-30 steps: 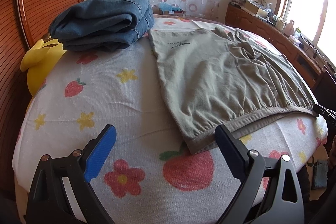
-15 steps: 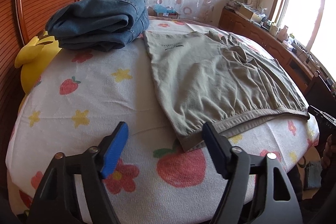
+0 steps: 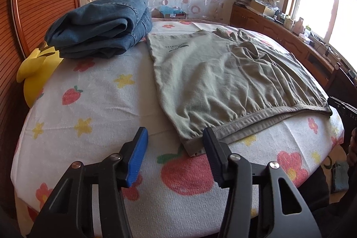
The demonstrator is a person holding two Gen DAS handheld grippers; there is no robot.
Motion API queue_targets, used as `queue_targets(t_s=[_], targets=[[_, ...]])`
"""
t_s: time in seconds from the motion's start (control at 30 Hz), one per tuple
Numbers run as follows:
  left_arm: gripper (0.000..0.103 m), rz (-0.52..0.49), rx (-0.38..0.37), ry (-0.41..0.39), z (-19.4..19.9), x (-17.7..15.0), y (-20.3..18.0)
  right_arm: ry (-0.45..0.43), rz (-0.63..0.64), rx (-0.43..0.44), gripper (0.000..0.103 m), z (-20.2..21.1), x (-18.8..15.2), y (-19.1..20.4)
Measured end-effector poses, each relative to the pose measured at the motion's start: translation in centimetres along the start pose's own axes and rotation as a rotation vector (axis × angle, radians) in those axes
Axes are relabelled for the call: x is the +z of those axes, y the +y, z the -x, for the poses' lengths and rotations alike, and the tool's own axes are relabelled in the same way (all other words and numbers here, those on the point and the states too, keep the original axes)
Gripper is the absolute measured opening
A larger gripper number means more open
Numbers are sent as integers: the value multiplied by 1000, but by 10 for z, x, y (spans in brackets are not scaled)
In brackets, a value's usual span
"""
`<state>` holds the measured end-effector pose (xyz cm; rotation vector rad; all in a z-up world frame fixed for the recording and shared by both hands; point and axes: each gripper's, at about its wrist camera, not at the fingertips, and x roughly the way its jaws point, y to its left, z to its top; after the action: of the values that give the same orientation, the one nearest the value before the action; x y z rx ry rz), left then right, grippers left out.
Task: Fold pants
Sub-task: 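Move both grippers down toward the hem of the grey-green pants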
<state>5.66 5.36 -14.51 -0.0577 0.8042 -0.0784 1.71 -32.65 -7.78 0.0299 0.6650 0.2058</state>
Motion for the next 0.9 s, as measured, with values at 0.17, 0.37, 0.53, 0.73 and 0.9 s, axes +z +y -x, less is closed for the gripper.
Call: queue_targets(t_s=[0.17, 0.37, 0.53, 0.73, 0.9], targets=[[52, -5, -2, 0, -1, 1, 0, -28, 42, -15, 29, -6, 27, -5], [52, -5, -3, 1, -1, 1, 0, -7, 94, 12, 29, -48, 75, -24], [52, -7, -4, -2, -1, 1, 0, 84, 94, 50, 29, -105, 110, -41], [52, -9, -9, -4, -1, 1, 0, 156, 53, 52, 29, -158, 127, -61], [52, -11, -9, -5, -1, 1, 0, 185, 31, 70, 29, -181, 143, -66]])
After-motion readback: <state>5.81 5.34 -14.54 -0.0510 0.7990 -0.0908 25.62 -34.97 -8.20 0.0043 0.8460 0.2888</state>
